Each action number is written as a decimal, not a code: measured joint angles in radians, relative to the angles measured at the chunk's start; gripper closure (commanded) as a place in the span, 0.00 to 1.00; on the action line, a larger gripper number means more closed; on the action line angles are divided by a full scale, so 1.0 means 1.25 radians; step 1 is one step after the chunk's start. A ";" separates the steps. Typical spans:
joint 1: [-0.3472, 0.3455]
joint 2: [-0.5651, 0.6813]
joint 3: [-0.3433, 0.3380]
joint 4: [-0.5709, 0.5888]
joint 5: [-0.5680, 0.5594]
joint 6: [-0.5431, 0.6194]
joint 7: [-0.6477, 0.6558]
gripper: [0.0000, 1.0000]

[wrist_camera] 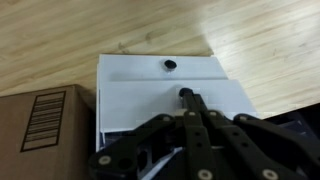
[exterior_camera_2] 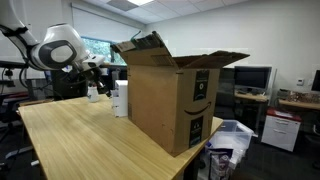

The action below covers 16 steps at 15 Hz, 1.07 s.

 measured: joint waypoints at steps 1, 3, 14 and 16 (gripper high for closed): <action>-0.010 0.000 0.006 -0.001 -0.007 0.003 0.000 0.96; -0.032 0.000 0.020 -0.003 -0.023 0.011 0.000 0.97; -0.103 0.010 0.081 -0.007 -0.050 0.068 0.001 0.71; -0.077 0.012 0.073 -0.006 -0.050 0.042 0.000 0.60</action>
